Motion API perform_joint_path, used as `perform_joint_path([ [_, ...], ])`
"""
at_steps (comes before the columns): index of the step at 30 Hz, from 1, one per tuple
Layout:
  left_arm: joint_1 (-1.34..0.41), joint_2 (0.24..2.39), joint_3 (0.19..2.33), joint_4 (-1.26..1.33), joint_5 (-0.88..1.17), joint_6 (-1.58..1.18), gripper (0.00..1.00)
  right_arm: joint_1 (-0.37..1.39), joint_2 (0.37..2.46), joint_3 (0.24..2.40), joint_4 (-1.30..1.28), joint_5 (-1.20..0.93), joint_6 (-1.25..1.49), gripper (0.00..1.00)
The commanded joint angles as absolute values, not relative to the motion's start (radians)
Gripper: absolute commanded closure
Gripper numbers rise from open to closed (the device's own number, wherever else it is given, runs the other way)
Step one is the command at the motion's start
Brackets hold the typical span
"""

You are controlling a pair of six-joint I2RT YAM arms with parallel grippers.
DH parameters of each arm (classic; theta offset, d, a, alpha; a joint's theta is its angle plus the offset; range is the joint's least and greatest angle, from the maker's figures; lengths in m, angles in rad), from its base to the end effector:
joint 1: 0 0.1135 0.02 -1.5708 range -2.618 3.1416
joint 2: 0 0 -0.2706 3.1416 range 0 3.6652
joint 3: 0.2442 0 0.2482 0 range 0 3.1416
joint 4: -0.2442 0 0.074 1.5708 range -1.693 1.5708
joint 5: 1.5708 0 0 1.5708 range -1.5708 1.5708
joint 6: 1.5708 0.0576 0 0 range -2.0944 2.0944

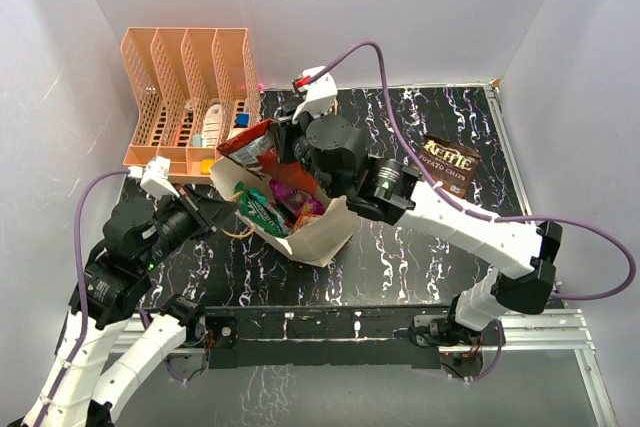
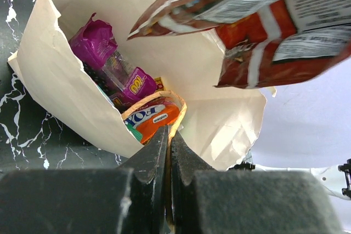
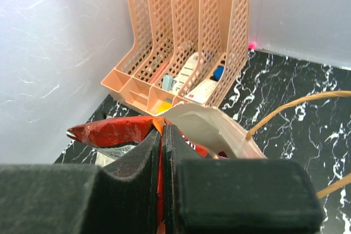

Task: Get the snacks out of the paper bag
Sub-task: Take out the snack from the paper bag, then place the snack at the center of the board.

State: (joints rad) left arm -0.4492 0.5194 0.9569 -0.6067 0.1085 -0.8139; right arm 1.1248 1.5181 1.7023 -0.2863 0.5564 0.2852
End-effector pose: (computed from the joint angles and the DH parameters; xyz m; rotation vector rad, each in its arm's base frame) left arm 0.0939 -0.0522 0.3821 -0.2521 1.8343 -1.0023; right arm 0.1801 0.3061 0.4743 -0.2821 1.6692 0.6024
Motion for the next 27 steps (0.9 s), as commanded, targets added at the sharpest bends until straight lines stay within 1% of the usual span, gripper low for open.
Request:
perform_joint_path([
  [1,-0.455,0.538,0.991,-0.609,0.112,-0.810,1.00,1.126,1.428,1.812,-0.103,0.528,0.183,0.93],
  [5,-0.454,0.541,0.991,-0.610,0.109,-0.812,1.00,1.126,1.374,1.877,-0.085,0.544,0.114,0.93],
  [8,-0.454,0.540,0.991,-0.618,0.103,-0.811,1.00,1.126,1.288,1.850,-0.053,0.594,0.068,0.93],
  [13,-0.454,0.546,0.994,-0.618,0.093,-0.810,1.00,1.126,1.117,1.685,0.031,0.789,-0.045,0.93],
  [18,-0.454,0.565,1.009,-0.622,0.093,-0.805,1.00,1.126,0.971,1.483,0.042,1.023,-0.110,0.93],
  [23,-0.454,0.561,1.005,-0.629,0.081,-0.810,1.00,1.126,0.851,1.224,-0.021,1.263,-0.100,0.93],
  [27,-0.454,0.577,1.002,-0.624,0.087,-0.814,1.00,1.126,0.807,1.059,-0.093,1.382,-0.057,0.93],
])
